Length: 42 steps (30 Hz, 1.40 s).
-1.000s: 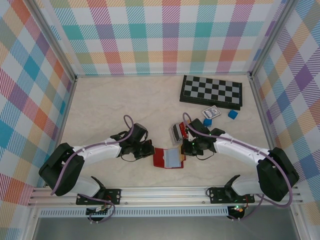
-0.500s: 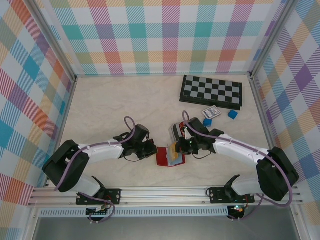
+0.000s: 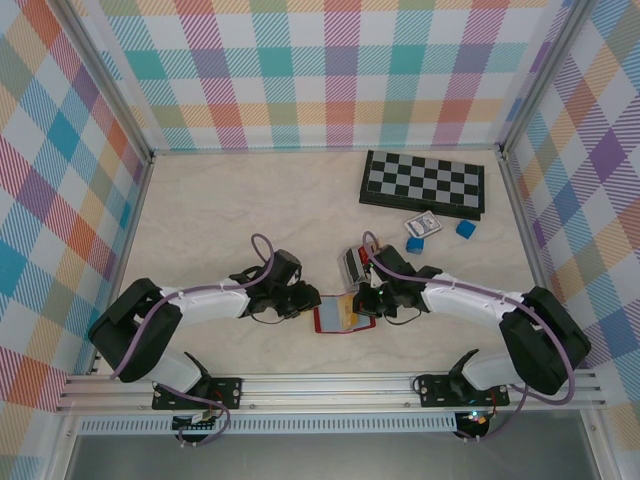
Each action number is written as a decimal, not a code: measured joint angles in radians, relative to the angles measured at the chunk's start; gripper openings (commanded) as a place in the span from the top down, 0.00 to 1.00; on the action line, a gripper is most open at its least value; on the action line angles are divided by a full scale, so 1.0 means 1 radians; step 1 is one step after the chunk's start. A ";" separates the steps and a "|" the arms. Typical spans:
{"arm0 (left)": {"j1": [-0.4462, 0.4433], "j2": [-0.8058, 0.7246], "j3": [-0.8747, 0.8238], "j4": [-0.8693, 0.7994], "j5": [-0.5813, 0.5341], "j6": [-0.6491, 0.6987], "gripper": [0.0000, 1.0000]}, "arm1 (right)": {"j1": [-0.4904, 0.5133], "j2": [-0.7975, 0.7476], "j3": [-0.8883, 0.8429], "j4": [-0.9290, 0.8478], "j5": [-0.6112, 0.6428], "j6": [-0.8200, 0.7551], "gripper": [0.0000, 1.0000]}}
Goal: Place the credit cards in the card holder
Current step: Flip over the card slot in the card holder, then insert the credit card into the card slot.
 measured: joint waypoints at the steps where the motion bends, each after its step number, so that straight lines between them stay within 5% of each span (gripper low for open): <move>1: 0.000 -0.004 0.000 -0.006 -0.003 0.001 0.57 | 0.000 0.002 -0.005 0.006 0.000 0.005 1.00; 10: -0.001 -0.015 0.004 -0.031 -0.005 0.038 0.55 | -0.008 -0.005 -0.024 0.052 -0.016 0.041 1.00; 25: -0.032 0.091 0.070 -0.081 -0.010 0.109 0.80 | -0.109 -0.087 -0.114 0.145 -0.129 0.055 0.99; 42: -0.033 0.104 0.087 -0.108 -0.017 0.111 0.84 | -0.109 -0.119 -0.163 0.196 -0.136 0.051 1.00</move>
